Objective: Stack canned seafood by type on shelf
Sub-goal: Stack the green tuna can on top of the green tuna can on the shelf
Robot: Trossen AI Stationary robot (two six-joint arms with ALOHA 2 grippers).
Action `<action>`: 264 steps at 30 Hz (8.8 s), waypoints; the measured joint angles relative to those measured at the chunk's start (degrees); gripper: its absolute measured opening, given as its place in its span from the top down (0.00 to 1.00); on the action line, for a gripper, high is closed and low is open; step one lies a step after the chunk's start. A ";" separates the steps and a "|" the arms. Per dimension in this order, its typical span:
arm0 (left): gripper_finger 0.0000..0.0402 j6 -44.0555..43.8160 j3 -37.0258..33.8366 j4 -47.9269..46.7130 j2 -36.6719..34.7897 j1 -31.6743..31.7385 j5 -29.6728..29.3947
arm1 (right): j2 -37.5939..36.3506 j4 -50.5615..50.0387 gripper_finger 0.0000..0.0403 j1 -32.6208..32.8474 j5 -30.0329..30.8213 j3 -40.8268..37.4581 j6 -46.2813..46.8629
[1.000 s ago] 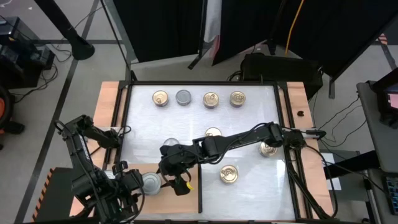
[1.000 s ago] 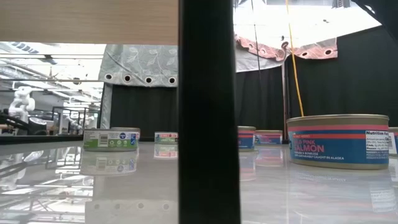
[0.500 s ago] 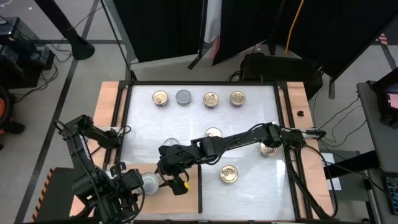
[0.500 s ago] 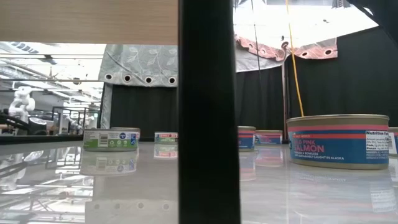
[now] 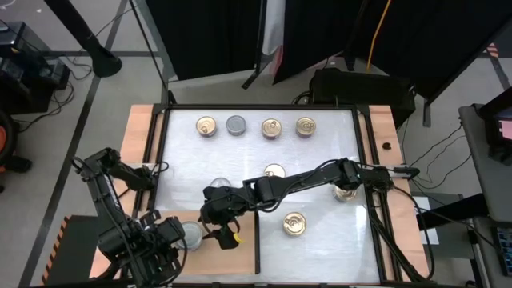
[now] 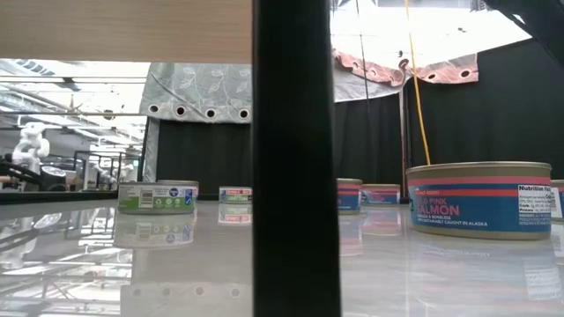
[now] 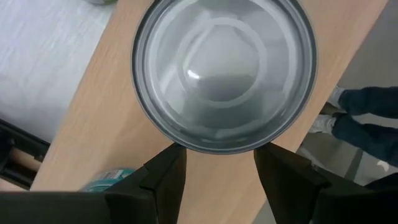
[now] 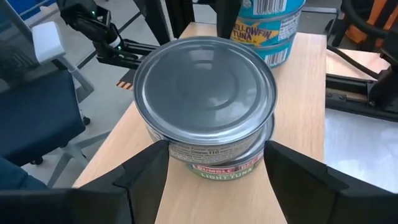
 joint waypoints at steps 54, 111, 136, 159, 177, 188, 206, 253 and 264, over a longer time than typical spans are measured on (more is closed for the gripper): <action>0.53 36.27 11.10 3.15 -16.49 44.37 -19.10 | -29.69 -52.66 0.85 -37.50 -4.58 -0.02 -8.82; 0.93 38.75 0.39 19.32 25.27 81.92 4.14 | -28.38 -57.42 0.97 -49.63 -9.86 0.00 -13.53; 0.93 37.05 -8.37 29.42 24.92 82.45 3.09 | -28.38 -57.38 0.97 -48.12 -9.88 0.00 -12.70; 0.93 38.95 -8.59 25.14 25.33 75.47 5.06 | -28.38 -56.53 0.97 -47.79 -9.86 0.00 -11.80; 0.93 40.98 -8.51 25.19 20.83 80.56 6.79 | -28.38 -55.24 0.97 -47.55 -9.82 0.00 -10.05; 0.93 41.48 -8.44 25.51 22.68 79.72 7.30 | -28.40 -55.08 0.97 -46.35 -9.62 0.00 -10.40; 0.93 41.43 -8.46 27.15 25.20 77.13 6.39 | -28.40 -54.65 0.97 -46.28 -9.64 0.00 -10.34; 0.93 38.93 -8.48 25.31 28.54 71.55 4.70 | -28.40 -55.53 0.97 -46.28 -9.81 0.00 -12.07; 0.93 43.67 -6.68 24.34 18.39 67.89 9.55 | -28.40 -55.57 0.97 -46.28 -9.81 0.00 -13.11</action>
